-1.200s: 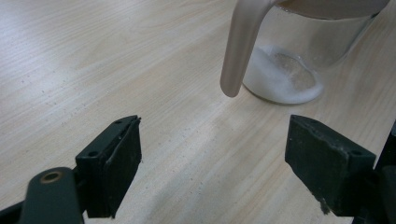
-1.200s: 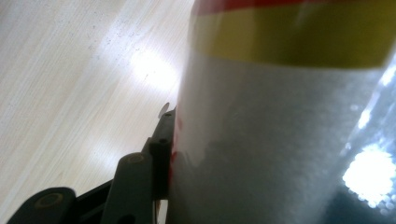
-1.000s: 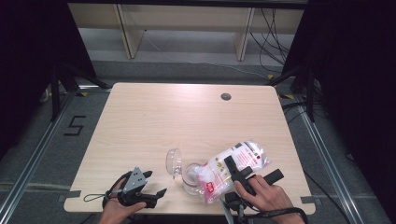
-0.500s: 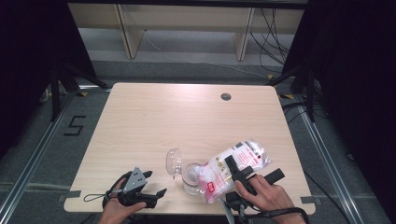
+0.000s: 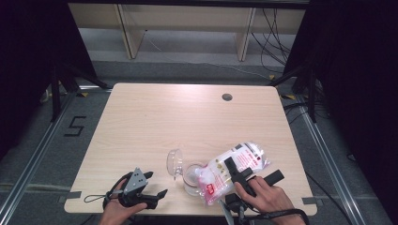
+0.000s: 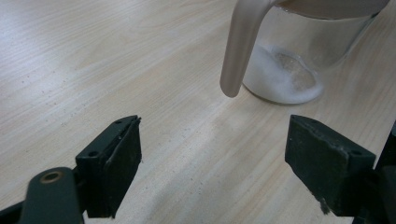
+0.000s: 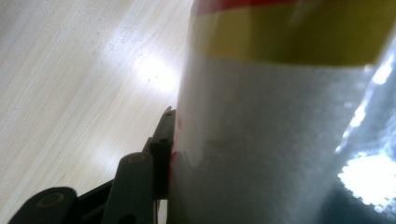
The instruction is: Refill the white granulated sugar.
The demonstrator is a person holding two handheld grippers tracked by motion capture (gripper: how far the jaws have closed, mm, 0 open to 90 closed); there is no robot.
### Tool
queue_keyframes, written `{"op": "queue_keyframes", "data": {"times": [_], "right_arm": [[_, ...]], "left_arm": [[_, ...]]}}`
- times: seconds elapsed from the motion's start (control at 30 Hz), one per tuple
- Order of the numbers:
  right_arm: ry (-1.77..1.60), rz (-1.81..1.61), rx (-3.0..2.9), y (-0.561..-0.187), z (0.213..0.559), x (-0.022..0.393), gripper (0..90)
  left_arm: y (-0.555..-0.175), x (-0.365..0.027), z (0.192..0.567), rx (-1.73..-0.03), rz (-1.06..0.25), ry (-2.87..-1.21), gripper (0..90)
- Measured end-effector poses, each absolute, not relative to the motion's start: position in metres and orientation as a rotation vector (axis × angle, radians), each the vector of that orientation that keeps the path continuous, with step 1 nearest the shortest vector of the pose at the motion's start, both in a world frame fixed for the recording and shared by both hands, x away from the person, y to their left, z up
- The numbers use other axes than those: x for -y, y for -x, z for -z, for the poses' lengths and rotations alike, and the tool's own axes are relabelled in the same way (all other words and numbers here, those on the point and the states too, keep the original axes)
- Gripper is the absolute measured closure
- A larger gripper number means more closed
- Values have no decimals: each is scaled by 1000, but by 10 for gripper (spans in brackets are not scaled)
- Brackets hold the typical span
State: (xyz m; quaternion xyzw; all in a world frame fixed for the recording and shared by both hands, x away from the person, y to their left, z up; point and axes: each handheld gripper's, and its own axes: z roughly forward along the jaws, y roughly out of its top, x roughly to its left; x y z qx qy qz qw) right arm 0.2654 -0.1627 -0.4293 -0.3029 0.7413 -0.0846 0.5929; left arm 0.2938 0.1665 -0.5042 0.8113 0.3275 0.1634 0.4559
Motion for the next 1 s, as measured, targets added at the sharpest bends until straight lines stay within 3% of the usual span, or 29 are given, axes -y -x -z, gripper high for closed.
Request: {"op": "queue_keyframes", "data": {"times": [1.0], "right_arm": [[738,188,-1729,-260,431,155,567]], "left_arm": [[-294,-167,503,-786,-412,-2017,182]]}}
